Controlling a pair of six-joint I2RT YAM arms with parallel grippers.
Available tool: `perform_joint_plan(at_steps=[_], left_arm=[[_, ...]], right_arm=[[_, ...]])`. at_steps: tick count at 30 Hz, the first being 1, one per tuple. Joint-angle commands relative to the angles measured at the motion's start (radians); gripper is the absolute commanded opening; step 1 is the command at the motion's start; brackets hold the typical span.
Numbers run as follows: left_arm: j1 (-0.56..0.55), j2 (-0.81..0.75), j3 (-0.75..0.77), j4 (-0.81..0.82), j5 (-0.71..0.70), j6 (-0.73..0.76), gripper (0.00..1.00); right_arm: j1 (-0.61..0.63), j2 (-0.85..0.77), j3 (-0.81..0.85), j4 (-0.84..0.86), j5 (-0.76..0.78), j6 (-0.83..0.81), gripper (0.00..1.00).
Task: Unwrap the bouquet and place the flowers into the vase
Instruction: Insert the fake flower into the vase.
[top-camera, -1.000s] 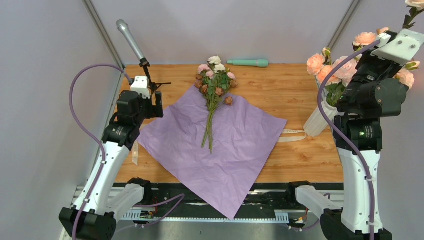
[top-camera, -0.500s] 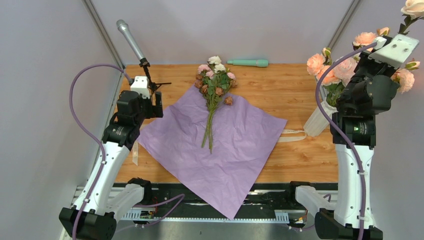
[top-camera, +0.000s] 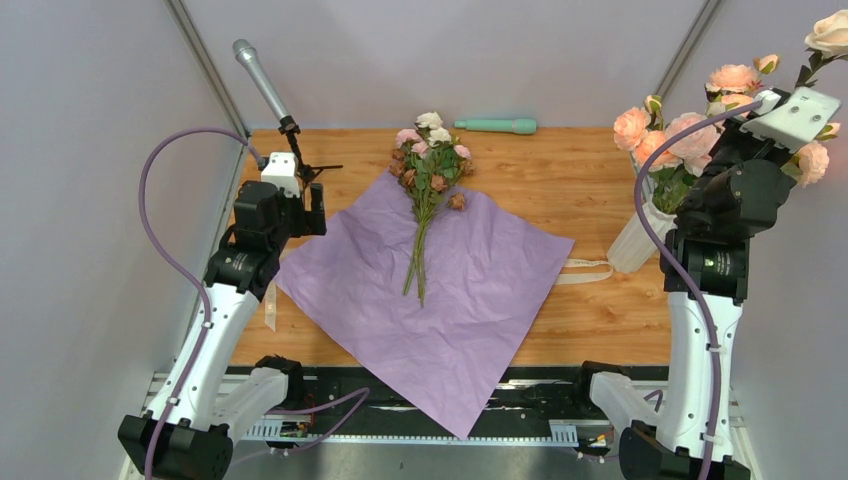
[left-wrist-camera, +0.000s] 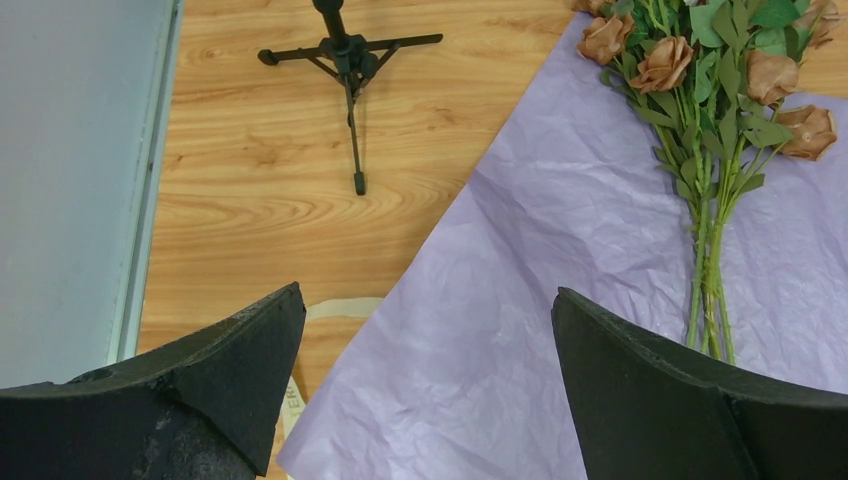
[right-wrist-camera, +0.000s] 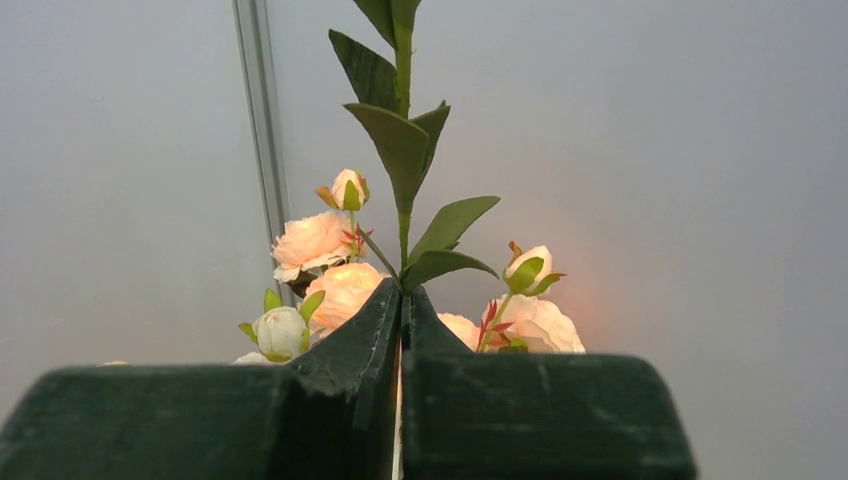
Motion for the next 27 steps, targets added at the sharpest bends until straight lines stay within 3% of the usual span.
perform_joint_plan(at_steps=[1, 27], left_arm=[[-0.003, -0.013, -0.004, 0.009, -0.009, 0.022, 1.0], [-0.003, -0.008, -0.007, 0.011, 0.0, 0.022, 1.0]], right_arm=[[-0.017, -0.02, -0.038, 0.02, -0.027, 0.051, 0.0], [-0.053, -0.066, -0.231, -0.013, -0.078, 0.154, 0.0]])
